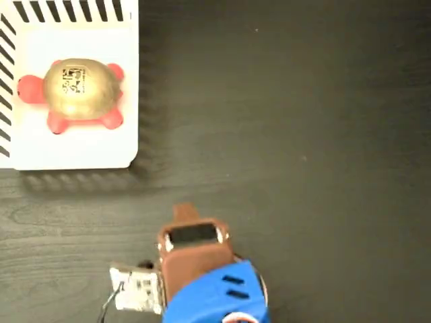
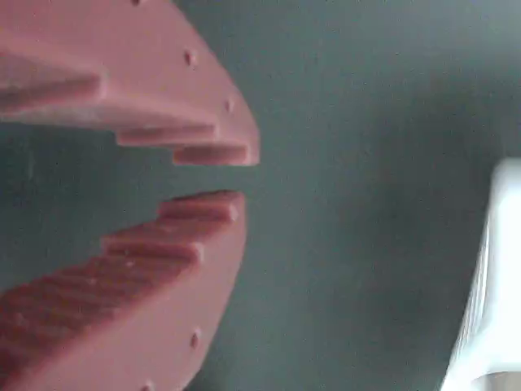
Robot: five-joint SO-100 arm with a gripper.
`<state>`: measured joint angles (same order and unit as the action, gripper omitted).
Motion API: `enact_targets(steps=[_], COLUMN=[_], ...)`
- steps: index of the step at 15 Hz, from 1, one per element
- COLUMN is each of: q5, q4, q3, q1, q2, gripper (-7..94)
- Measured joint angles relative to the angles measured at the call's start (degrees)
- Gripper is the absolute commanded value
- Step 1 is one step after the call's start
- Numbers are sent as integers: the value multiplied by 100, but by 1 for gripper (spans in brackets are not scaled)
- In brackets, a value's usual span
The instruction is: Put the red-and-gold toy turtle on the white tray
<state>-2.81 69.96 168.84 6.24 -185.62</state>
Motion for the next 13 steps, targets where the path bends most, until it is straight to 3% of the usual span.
enact_targets(steps=[2, 13], q5=[70, 70], q4=[272, 272], q3=[0, 0], q1=[-123, -237], q2=[-53, -62], gripper=[0, 0])
